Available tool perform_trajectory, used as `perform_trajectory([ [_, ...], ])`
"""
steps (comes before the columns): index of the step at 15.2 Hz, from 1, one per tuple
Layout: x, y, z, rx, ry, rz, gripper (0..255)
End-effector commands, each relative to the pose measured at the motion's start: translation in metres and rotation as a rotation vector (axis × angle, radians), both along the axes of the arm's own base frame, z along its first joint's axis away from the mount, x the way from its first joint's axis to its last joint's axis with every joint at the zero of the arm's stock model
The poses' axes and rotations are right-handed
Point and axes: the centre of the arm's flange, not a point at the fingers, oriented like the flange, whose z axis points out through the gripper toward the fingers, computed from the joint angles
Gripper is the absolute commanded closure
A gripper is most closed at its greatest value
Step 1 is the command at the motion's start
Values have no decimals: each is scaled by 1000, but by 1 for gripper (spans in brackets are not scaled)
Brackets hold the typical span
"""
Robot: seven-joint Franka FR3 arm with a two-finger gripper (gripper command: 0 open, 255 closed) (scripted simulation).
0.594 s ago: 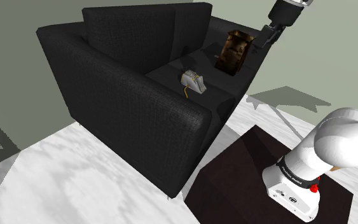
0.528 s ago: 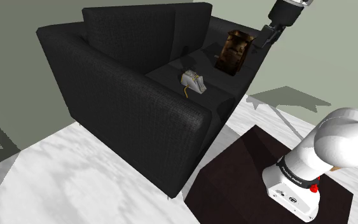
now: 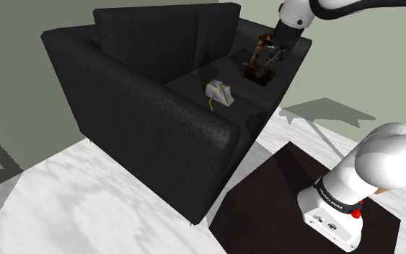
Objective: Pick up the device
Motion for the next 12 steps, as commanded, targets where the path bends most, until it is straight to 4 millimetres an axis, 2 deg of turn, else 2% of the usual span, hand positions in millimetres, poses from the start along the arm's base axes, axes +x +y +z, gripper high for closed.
perform_trajectory([
  [1, 19, 0, -20, -2, 0, -33, 0],
  [12, 123, -5, -123, -15, 10, -207, 0],
])
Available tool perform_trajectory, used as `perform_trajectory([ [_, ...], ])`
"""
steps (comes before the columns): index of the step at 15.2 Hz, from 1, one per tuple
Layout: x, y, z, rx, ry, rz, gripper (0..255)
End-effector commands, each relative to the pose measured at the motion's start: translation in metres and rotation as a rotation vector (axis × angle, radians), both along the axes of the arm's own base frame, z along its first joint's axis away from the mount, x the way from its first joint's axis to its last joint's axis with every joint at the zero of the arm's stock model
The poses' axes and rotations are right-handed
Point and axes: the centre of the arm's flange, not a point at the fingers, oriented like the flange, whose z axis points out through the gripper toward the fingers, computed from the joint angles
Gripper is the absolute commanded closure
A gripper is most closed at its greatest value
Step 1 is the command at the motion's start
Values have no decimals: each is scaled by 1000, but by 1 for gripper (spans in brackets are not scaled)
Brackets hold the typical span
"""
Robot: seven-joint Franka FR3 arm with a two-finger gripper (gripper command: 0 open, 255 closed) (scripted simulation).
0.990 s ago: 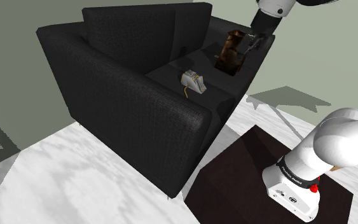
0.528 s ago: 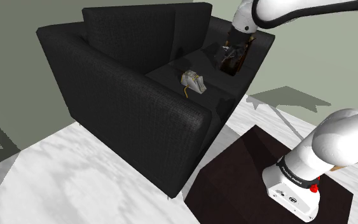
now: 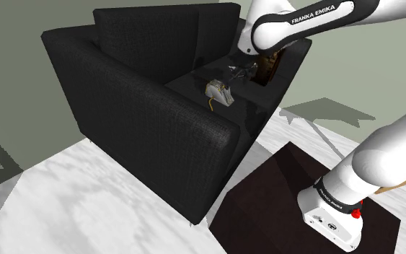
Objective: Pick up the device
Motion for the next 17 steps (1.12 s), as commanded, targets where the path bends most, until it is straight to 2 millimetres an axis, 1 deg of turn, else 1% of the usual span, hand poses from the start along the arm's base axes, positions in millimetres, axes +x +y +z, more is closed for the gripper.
perform_trajectory([
  [1, 19, -2, -16, -2, 1, -33, 0],
  [9, 92, -20, -92, -11, 8, -160, 0],
  [17, 162, -47, -169, -21, 15, -286, 0],
])
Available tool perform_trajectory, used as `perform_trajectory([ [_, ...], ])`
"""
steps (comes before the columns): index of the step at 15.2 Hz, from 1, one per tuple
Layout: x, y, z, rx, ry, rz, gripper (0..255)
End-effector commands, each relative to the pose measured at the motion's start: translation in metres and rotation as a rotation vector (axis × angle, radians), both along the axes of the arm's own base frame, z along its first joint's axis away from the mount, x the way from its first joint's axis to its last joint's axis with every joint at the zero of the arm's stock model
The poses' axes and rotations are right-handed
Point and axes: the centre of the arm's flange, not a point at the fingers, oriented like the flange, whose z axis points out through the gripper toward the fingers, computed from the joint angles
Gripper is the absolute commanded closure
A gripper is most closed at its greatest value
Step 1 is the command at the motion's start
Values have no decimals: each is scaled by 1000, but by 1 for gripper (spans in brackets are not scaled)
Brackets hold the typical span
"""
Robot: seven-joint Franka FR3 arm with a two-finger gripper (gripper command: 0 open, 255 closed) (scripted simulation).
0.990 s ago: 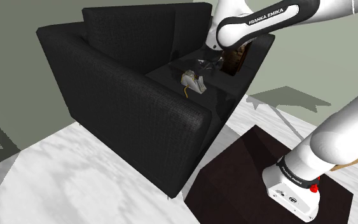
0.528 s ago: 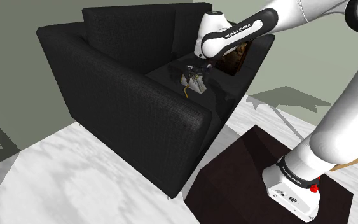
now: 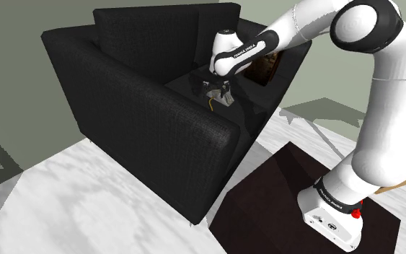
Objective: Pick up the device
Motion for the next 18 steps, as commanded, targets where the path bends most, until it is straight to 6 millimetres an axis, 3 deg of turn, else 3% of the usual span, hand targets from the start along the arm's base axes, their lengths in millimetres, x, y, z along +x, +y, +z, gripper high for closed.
perform_trajectory([
  [1, 17, -8, -19, -3, 2, -33, 0],
  [9, 18, -9, -60, -3, 2, -35, 0],
  [11, 18, -9, -60, -3, 2, -35, 0],
  [12, 18, -9, -60, -3, 2, -35, 255],
  [18, 18, -9, -60, -3, 2, -35, 255],
])
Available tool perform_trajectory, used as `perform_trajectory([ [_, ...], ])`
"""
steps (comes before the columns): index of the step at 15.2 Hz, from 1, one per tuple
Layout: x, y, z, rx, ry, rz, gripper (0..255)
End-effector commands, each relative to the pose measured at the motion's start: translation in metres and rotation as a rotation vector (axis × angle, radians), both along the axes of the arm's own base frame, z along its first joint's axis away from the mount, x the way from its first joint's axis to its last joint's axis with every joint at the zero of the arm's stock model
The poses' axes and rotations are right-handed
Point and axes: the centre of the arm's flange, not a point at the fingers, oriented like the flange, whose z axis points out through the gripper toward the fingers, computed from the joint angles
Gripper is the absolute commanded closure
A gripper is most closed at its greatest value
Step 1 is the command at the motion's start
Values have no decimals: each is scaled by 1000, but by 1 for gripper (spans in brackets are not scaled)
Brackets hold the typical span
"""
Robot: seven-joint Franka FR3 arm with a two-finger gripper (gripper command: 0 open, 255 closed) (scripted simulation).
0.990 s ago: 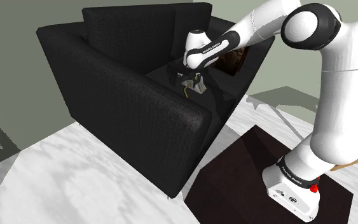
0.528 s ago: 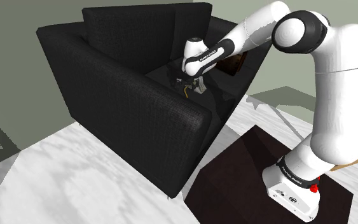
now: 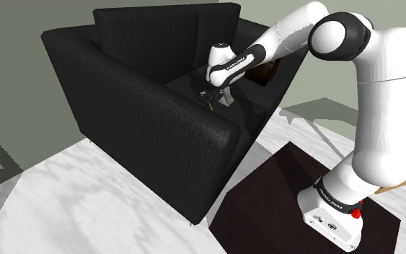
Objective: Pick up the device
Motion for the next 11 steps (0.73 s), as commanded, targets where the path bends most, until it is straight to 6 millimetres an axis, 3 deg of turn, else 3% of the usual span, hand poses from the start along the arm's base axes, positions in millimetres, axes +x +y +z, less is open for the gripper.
perform_trajectory([
  [1, -1, -2, -2, -1, 4, -2, 255],
  [3, 0, -1, -2, -2, 4, -2, 255],
  [11, 0, -1, 40, -2, 4, -2, 255],
])
